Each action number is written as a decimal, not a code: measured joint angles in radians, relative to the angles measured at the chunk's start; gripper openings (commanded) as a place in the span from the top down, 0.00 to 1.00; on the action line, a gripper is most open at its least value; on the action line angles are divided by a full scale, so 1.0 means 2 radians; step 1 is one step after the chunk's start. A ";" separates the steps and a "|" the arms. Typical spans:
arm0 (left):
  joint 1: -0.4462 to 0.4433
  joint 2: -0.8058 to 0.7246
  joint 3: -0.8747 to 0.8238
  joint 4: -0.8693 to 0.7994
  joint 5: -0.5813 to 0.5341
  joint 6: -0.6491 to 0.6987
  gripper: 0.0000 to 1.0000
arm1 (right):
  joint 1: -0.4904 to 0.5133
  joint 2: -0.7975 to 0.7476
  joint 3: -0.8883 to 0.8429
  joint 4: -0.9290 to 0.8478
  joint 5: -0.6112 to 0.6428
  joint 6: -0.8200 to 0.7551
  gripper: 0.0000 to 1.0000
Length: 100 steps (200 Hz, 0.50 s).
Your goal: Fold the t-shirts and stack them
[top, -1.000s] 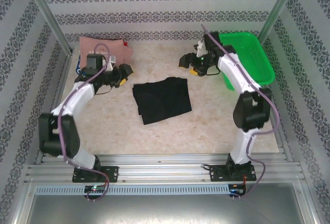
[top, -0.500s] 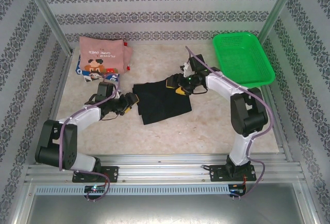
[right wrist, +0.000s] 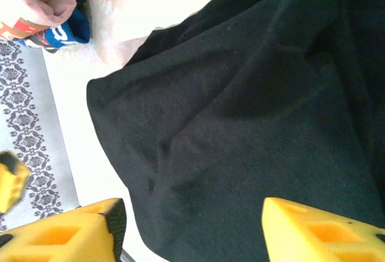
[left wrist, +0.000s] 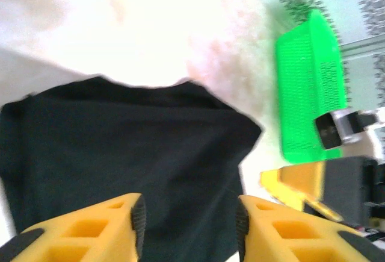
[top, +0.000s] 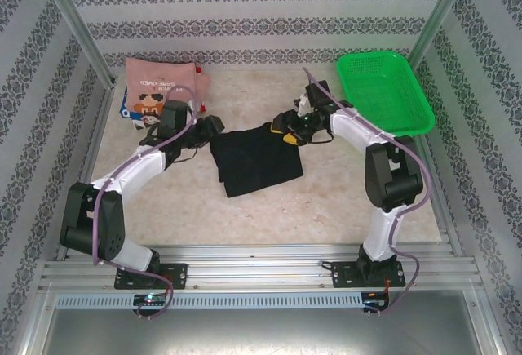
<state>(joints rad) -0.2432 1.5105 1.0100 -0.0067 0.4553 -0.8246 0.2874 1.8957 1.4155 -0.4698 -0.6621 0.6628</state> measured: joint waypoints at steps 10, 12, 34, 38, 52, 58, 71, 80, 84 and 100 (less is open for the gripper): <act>-0.010 0.017 0.018 0.006 0.003 -0.001 0.69 | 0.001 -0.008 -0.011 0.002 0.000 0.005 0.58; -0.012 0.021 0.020 0.008 0.004 -0.002 0.70 | 0.002 -0.008 -0.014 0.002 -0.001 0.003 0.60; -0.036 0.086 0.044 0.030 0.017 -0.013 0.74 | 0.012 -0.010 -0.040 0.009 -0.001 0.013 0.66; -0.039 0.097 0.046 0.033 0.019 -0.015 0.74 | 0.013 -0.010 -0.045 0.009 -0.001 0.016 0.67; -0.052 0.145 0.054 0.046 0.029 -0.024 0.76 | 0.017 -0.007 -0.055 0.009 0.001 0.020 0.71; -0.056 0.162 0.056 0.051 0.032 -0.027 0.77 | 0.019 -0.004 -0.056 0.009 0.004 0.021 0.72; -0.063 0.198 0.061 0.061 0.034 -0.033 0.78 | 0.021 0.002 -0.057 0.008 0.014 0.022 0.73; -0.065 0.218 0.065 0.065 0.033 -0.035 0.78 | 0.021 0.006 -0.057 0.007 0.024 0.021 0.74; -0.065 0.224 0.066 0.066 0.033 -0.035 0.78 | 0.021 0.007 -0.058 0.006 0.028 0.021 0.74; -0.064 0.247 0.074 0.067 0.025 -0.035 0.79 | 0.021 0.013 -0.065 0.001 0.051 0.021 0.75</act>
<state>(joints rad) -0.3710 2.0045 1.1572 0.1280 0.5053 -0.8944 0.3298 1.9217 1.2861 -0.4683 -0.5610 0.7048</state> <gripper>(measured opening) 0.216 0.260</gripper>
